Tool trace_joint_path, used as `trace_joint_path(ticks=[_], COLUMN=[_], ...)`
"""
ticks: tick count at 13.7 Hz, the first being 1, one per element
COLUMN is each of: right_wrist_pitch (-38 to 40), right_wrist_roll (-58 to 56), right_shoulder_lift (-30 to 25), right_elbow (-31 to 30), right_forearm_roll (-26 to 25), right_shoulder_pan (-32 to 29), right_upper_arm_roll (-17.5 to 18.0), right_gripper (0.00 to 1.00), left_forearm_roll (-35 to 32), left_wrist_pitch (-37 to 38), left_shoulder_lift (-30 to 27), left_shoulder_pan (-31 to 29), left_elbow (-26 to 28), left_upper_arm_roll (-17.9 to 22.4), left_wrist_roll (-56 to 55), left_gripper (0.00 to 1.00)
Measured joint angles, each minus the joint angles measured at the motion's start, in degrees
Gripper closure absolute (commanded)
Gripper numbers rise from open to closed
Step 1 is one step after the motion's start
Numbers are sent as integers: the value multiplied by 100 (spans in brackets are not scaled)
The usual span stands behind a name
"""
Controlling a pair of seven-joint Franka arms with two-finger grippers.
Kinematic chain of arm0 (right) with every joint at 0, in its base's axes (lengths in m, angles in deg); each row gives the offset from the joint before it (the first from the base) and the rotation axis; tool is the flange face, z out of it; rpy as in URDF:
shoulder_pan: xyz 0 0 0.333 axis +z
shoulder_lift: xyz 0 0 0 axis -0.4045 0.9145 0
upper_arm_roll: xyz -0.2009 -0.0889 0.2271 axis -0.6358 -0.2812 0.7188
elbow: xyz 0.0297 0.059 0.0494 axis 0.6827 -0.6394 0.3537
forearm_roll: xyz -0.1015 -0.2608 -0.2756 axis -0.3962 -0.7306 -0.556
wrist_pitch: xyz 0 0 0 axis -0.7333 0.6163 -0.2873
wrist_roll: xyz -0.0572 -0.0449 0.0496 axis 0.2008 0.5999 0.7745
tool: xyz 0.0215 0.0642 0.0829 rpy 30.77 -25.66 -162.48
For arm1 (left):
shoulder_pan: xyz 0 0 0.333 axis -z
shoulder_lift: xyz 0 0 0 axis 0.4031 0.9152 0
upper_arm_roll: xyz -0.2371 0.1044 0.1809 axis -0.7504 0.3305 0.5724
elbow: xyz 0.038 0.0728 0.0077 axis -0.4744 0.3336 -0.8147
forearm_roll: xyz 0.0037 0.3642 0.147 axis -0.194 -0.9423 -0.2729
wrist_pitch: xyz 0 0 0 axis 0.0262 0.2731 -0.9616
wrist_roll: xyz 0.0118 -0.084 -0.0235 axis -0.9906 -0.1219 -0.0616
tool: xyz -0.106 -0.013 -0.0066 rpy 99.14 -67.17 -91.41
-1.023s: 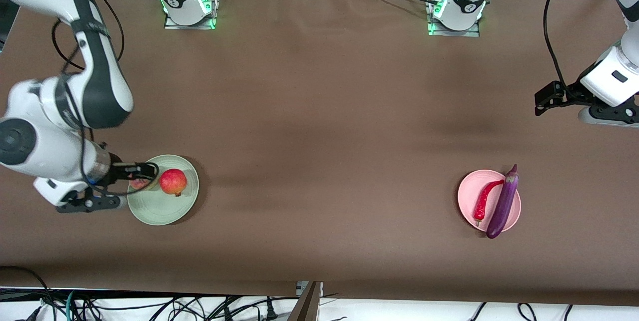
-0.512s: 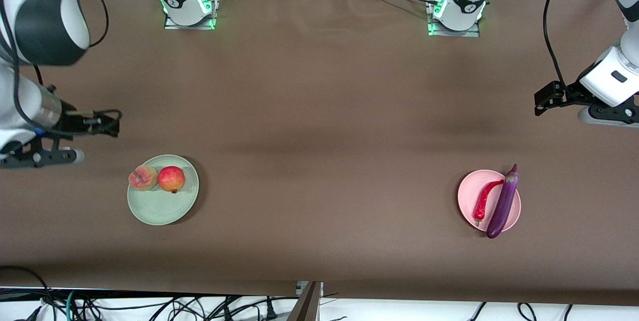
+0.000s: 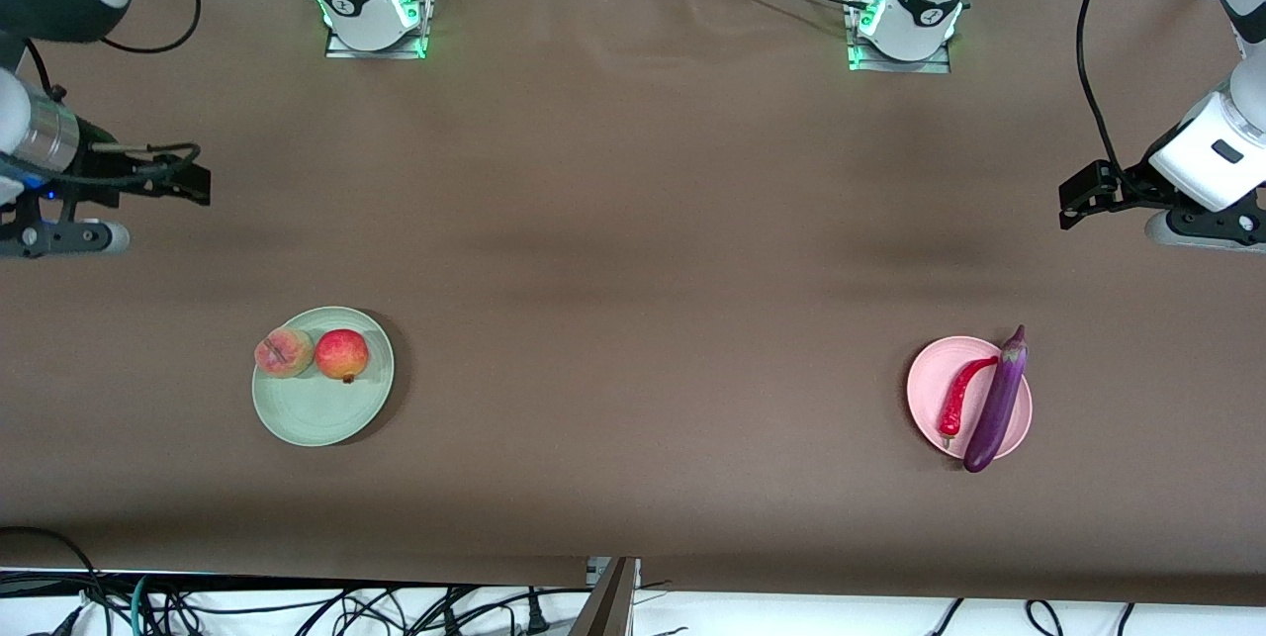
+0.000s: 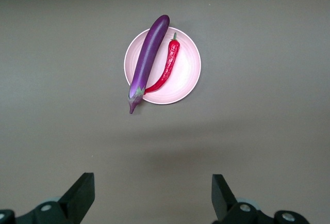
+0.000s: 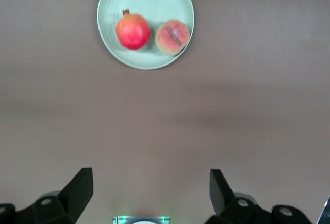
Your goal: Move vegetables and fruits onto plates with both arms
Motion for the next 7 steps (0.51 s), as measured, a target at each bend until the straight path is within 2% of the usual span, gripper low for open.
trace_joint_path(ticks=[4,7], right_wrist_pitch=[-11,-27], right_wrist_roll=[-450,-521], right_shoulder_lift=[-242,-242], right_elbow=[-318,-343], right_forearm_roll=[164,176], right_shoulder_pan=[12,33], right_upper_arm_roll=[-249,-279], right_gripper=[0,0], left_forearm_roll=[0,0], left_wrist_pitch=[0,0], left_shoulder_lift=[0,0], left_shoulder_pan=[0,0], left_elbow=[-11,-11], left_upper_arm_roll=[-4,-4], left_wrist_roll=[0,0], left_gripper=[0,0])
